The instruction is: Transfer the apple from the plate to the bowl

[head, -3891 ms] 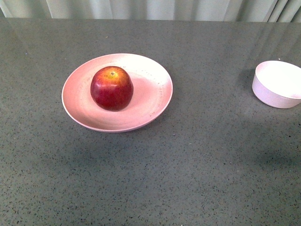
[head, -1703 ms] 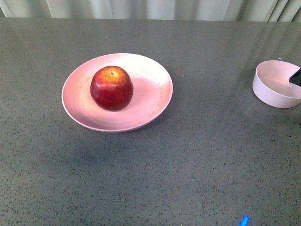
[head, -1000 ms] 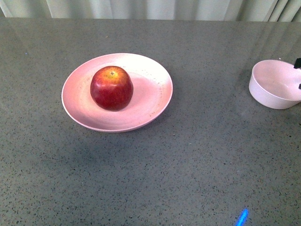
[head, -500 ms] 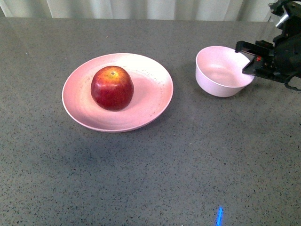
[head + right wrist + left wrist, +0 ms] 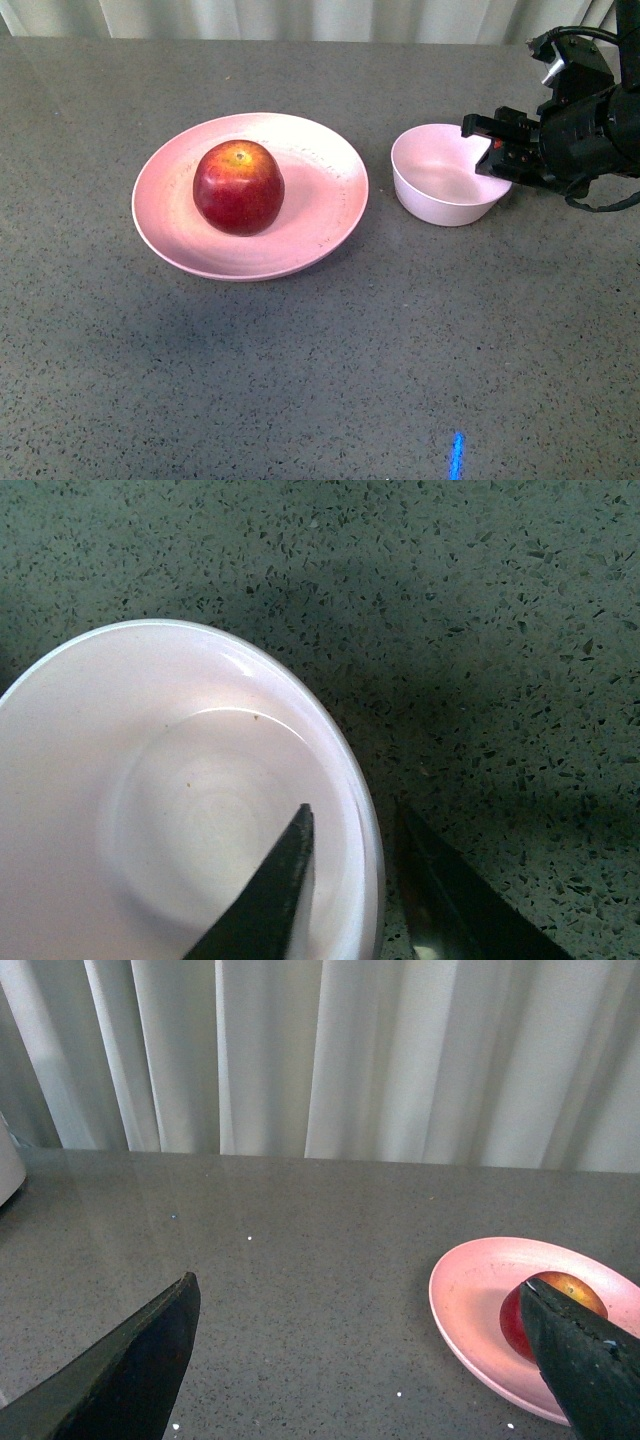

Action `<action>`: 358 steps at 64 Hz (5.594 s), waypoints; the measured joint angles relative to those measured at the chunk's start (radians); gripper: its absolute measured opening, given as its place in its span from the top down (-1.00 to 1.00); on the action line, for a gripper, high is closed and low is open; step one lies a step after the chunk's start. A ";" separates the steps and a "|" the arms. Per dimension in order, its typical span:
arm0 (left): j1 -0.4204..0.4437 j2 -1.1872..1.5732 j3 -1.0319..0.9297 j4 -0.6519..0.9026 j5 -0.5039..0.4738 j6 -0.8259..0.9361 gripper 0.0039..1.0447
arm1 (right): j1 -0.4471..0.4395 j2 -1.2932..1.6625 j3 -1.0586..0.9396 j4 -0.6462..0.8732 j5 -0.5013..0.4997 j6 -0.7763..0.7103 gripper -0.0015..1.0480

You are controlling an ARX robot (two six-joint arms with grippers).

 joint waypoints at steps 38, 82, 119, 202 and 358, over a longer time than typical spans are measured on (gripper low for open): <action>0.000 0.000 0.000 0.000 0.000 0.000 -0.84 | -0.056 -0.312 -0.450 0.771 0.193 -0.186 -0.37; 0.000 0.000 0.000 0.000 0.000 0.000 -0.84 | -0.154 -0.869 -0.960 0.844 0.106 -0.263 0.96; 0.000 0.000 0.000 0.000 0.000 0.000 -0.84 | -0.154 -1.368 -1.066 0.466 0.105 -0.263 0.96; 0.000 0.000 0.000 0.000 0.000 0.000 -0.84 | -0.154 -2.066 -1.067 -0.213 0.105 -0.264 0.96; -0.423 1.946 0.832 0.513 0.019 -0.111 -0.84 | -0.154 -2.070 -1.067 -0.214 0.105 -0.264 -0.83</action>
